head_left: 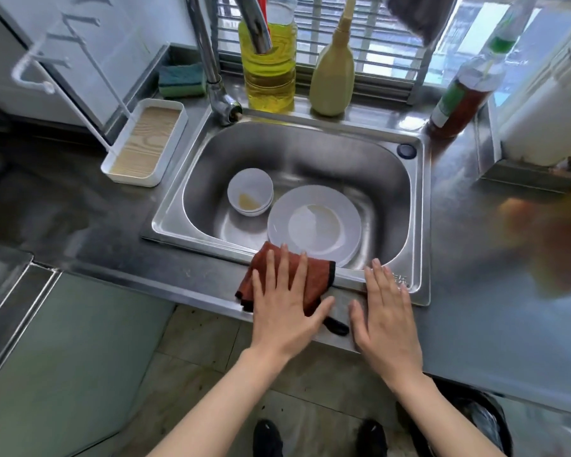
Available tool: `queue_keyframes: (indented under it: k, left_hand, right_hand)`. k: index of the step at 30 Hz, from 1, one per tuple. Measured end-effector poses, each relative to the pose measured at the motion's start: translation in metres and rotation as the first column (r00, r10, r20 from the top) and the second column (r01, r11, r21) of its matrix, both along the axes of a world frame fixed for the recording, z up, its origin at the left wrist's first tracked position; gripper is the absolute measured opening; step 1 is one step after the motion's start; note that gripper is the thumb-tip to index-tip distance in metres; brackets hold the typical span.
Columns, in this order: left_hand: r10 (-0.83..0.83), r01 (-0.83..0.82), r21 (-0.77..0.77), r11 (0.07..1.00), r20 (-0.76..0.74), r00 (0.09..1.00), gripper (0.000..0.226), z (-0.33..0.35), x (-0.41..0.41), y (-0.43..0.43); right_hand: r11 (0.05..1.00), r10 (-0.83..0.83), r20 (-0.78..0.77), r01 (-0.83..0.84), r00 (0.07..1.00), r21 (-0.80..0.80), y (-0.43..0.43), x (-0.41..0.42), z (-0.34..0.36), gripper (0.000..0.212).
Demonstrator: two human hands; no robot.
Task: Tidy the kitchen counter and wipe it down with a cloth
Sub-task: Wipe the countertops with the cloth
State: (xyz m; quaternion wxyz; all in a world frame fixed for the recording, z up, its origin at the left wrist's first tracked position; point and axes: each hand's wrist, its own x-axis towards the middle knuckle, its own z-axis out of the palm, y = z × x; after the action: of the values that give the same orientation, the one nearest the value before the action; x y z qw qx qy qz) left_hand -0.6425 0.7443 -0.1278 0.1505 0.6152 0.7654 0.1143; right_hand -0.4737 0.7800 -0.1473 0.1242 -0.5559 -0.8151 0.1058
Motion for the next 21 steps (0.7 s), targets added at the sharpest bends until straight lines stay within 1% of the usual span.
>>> queue_keyframes:
  k: [1,2,4,5,6,7,8,9,10,11,13,14,15,17,18,19,20,21]
  left_hand:
    - [-0.032,0.03,0.022,0.999,0.064,0.997,0.084,0.005,-0.003,-0.004]
    - [-0.065,0.058,0.077,0.995,0.098,0.993,0.083,0.013,-0.006,-0.012]
    - [-0.09,0.065,0.181,0.981,0.13,0.988,0.07,0.022,-0.016,-0.036]
    - [-0.048,0.014,0.223,0.975,0.145,0.988,0.064,0.02,-0.024,-0.05]
    - [0.04,-0.078,0.25,0.965,0.156,0.987,0.061,0.016,-0.034,-0.063]
    - [0.16,-0.197,0.256,0.946,0.157,0.974,0.062,0.01,-0.046,-0.074]
    - [0.296,-0.328,0.223,0.918,0.163,0.941,0.068,0.006,-0.06,-0.081]
    - [0.419,-0.445,0.158,0.882,0.171,0.892,0.078,0.003,-0.074,-0.084]
    - [0.508,-0.524,0.078,0.848,0.167,0.845,0.09,0.003,-0.088,-0.084]
    - [0.557,-0.564,0.008,0.826,0.144,0.818,0.101,0.003,-0.102,-0.082]
    - [0.564,-0.557,-0.1,0.824,0.057,0.824,0.114,0.004,-0.124,-0.076]
    - [0.541,-0.534,-0.138,0.834,0.013,0.841,0.117,0.004,-0.132,-0.074]
    - [0.514,-0.509,-0.17,0.844,-0.017,0.858,0.118,0.005,-0.138,-0.072]
    - [0.469,-0.467,-0.206,0.86,-0.045,0.882,0.125,0.005,-0.145,-0.073]
    - [0.447,-0.448,-0.21,0.869,-0.055,0.893,0.127,0.004,-0.148,-0.074]
    - [0.428,-0.431,-0.212,0.877,-0.066,0.902,0.127,0.004,-0.15,-0.075]
    - [0.416,-0.422,-0.212,0.882,-0.072,0.906,0.127,0.005,-0.151,-0.076]
    - [0.411,-0.417,-0.209,0.884,-0.073,0.909,0.126,0.005,-0.151,-0.077]
  right_hand:
    - [1.0,0.006,-0.023,-0.006,1.0,-0.003,0.0,0.001,0.001,0.059]
    - [1.0,0.011,-0.055,-0.011,0.998,-0.005,0.0,0.003,0.003,0.059]
    - [1.0,0.024,-0.132,-0.022,0.991,0.017,-0.003,0.001,0.012,0.056]
    - [0.998,0.041,-0.165,-0.034,0.985,0.045,-0.006,-0.006,0.018,0.055]
    - [0.996,0.065,-0.178,-0.052,0.982,0.075,-0.009,-0.02,0.025,0.054]
    - [0.993,0.088,-0.165,-0.073,0.982,0.097,-0.011,-0.039,0.03,0.054]
    - [0.99,0.103,-0.122,-0.09,0.987,0.106,-0.013,-0.063,0.035,0.055]
    - [0.991,0.1,-0.065,-0.093,0.993,0.096,-0.015,-0.088,0.036,0.057]
    - [0.995,0.08,-0.021,-0.078,0.997,0.056,-0.018,-0.115,0.034,0.061]
    - [0.999,0.044,0.0,-0.044,0.999,0.0,-0.02,-0.14,0.028,0.065]
    - [0.997,0.016,0.072,-0.011,0.997,-0.079,-0.021,-0.18,0.017,0.067]
    - [0.995,0.06,0.096,-0.053,0.994,-0.081,-0.022,-0.193,0.013,0.066]
    - [0.989,0.139,0.107,-0.133,0.984,-0.069,-0.022,-0.201,0.01,0.064]
    - [0.947,0.321,0.115,-0.314,0.94,-0.073,-0.019,-0.197,0.01,0.063]
    - [0.93,0.367,0.113,-0.36,0.923,-0.077,-0.015,-0.187,0.011,0.066]
    - [0.937,0.347,0.122,-0.339,0.93,-0.085,-0.014,-0.173,0.01,0.069]
    - [0.965,0.259,0.151,-0.251,0.954,-0.071,-0.013,-0.157,0.009,0.071]
    - [0.991,0.134,0.188,-0.127,0.973,-0.05,-0.014,-0.14,0.009,0.073]
